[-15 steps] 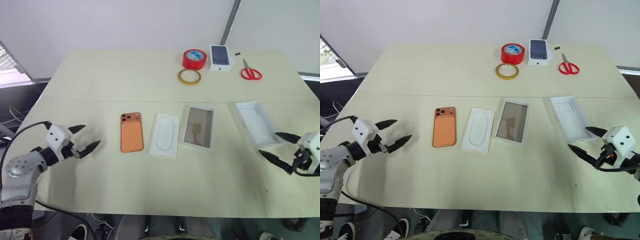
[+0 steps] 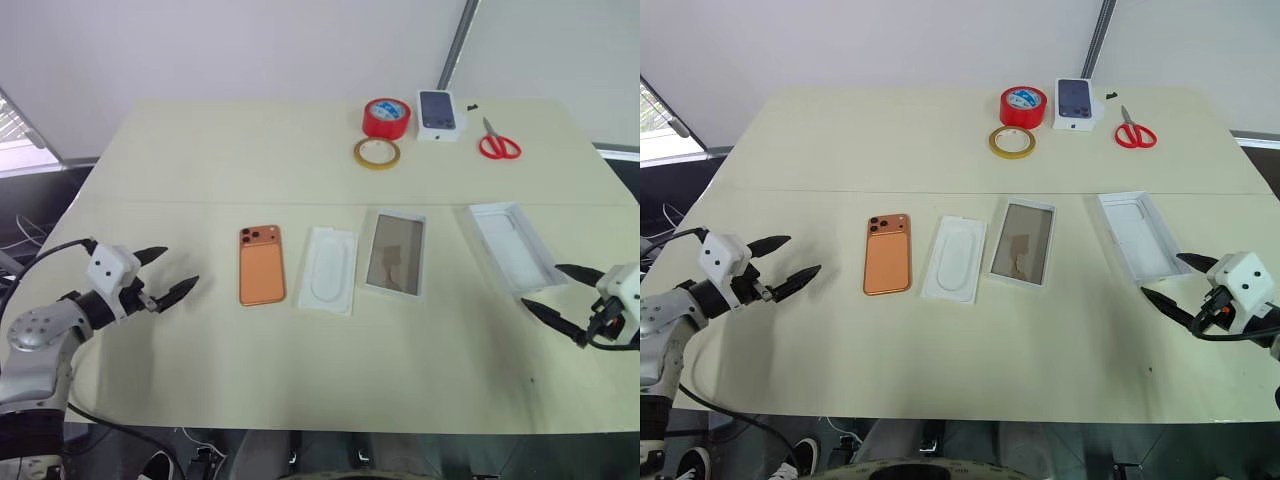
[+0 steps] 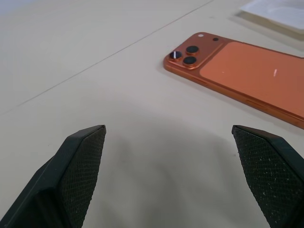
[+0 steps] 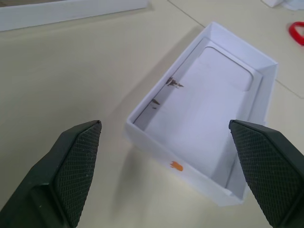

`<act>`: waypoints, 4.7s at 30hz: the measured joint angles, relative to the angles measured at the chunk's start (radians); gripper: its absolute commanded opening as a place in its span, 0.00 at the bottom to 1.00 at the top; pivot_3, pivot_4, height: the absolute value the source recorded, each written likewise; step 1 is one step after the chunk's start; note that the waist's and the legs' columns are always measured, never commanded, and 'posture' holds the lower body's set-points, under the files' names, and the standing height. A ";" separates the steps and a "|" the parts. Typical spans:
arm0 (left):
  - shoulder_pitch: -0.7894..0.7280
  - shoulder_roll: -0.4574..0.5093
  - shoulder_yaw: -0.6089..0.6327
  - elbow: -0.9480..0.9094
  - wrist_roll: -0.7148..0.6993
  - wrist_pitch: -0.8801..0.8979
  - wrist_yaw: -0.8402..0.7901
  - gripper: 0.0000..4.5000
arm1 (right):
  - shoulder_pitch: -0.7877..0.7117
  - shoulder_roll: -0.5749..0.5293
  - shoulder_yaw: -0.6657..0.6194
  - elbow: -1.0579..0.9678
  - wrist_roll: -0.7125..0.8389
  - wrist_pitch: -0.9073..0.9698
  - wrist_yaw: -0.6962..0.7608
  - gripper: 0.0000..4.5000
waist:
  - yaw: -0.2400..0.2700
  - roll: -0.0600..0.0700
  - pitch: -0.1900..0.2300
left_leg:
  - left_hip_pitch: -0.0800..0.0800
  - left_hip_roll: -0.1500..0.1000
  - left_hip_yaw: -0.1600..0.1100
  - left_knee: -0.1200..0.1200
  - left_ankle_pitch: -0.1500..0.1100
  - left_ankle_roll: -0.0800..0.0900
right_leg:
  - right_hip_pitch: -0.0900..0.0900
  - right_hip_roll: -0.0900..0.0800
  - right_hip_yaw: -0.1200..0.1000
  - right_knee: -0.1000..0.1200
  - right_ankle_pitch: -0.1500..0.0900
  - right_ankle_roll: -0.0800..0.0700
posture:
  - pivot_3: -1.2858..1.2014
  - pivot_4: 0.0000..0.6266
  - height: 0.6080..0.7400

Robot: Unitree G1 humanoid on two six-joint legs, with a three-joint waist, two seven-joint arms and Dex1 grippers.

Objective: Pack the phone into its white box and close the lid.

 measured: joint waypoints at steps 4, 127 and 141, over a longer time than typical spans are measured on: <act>0.004 -0.015 0.015 -0.030 -0.050 0.001 -0.037 0.99 | -0.006 0.000 -0.001 0.007 0.001 0.001 -0.004 1.00 | 0.000 0.000 0.000 | 0.000 0.000 0.000 0.000 0.000 0.000 | 0.000 0.000 0.000 0.000 0.000 0.000 | 0.52 0.24 1.00; -0.634 -0.743 0.159 -0.154 -0.370 1.509 0.817 0.00 | -0.341 0.128 0.634 -0.477 -0.059 0.433 0.097 0.74 | 0.005 -0.004 0.002 | -0.003 -0.001 -0.001 0.004 0.007 -0.012 | -0.004 0.003 0.000 0.005 0.000 0.001 | 0.52 0.24 1.00; -0.596 -0.753 -0.004 -0.149 -0.358 1.479 0.782 0.23 | -0.226 0.091 0.376 -0.354 -0.003 0.327 0.028 0.76 | 0.003 -0.004 0.002 | -0.003 -0.001 -0.001 0.004 0.008 -0.013 | -0.004 0.003 0.000 0.006 0.000 0.001 | 0.52 0.24 1.00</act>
